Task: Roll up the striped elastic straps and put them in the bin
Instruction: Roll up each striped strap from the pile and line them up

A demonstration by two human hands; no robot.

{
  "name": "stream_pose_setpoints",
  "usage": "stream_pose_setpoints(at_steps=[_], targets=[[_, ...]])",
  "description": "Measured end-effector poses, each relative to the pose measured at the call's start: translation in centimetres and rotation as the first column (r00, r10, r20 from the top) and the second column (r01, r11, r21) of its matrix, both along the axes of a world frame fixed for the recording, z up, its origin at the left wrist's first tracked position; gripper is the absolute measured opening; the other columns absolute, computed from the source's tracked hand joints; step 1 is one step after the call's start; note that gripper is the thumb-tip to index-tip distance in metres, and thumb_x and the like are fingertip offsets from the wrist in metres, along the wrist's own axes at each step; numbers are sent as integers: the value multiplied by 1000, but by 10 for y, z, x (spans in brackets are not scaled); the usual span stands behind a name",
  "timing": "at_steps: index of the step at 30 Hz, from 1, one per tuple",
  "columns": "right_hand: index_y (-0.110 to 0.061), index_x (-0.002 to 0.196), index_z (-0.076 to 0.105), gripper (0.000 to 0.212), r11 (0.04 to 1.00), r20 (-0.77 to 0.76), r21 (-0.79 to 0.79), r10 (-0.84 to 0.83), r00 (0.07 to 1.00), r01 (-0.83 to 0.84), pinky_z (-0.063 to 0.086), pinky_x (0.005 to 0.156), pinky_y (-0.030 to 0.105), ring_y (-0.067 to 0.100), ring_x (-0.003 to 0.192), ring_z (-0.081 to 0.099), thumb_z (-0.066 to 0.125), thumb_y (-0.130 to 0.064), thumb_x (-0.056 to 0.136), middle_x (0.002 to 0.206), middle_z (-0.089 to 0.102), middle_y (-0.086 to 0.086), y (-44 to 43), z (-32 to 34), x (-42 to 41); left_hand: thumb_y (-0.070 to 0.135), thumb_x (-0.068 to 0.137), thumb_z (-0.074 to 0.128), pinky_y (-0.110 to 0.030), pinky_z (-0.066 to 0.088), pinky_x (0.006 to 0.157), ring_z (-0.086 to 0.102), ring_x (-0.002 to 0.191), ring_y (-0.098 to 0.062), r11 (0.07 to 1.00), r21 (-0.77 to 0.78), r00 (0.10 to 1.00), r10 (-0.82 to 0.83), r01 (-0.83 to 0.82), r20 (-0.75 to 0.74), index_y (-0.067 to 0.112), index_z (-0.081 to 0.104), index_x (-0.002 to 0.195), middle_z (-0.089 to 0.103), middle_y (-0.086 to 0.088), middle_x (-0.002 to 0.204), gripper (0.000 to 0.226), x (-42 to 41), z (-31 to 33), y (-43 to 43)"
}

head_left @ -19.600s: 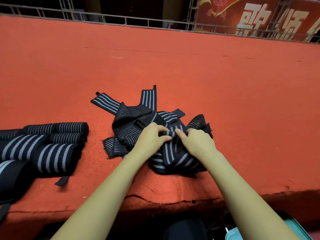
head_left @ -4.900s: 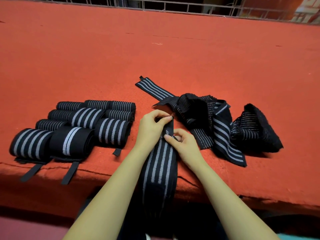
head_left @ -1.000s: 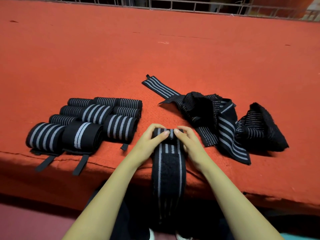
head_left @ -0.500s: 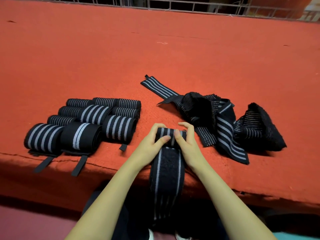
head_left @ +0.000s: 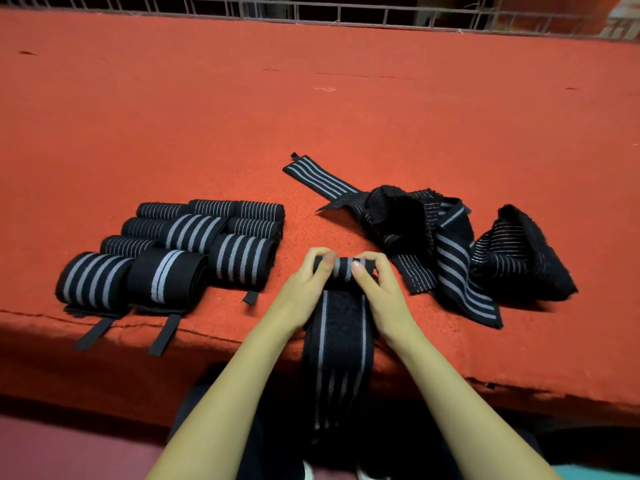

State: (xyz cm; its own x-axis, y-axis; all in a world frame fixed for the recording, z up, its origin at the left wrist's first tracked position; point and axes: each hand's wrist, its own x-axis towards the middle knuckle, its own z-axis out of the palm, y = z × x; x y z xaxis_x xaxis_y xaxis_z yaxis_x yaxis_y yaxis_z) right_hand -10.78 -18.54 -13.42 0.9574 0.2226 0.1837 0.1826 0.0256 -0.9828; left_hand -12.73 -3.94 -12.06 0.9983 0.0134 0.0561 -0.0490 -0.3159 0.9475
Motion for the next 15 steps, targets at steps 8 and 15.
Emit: stream_pose_setpoints(at_steps=[8, 15], targets=[[-28, 116, 54, 31, 999, -105, -50, 7, 994, -13, 45, 94, 23, 4, 106, 58, 55, -44, 90, 112, 60, -9, -1, -2, 5, 27, 96, 56, -11, 40, 87, 54, 89, 9, 994, -96, 990, -40, 54, 136, 30, 44, 114, 56, 18, 98, 22, -9, -5, 0], [-14, 116, 59, 36, 999, -134, 33, 6, 991, -1, 47, 86, 21, 2, 99, 63, 54, -41, 92, 107, 67, -4, 6, 1, 2, 42, 88, 52, -12, 31, 103, 45, 115, 13, 996, -90, 989, 3, 11, 146, 37, 26, 134, 45, 12, 129, 53, -10, -9, -1]])
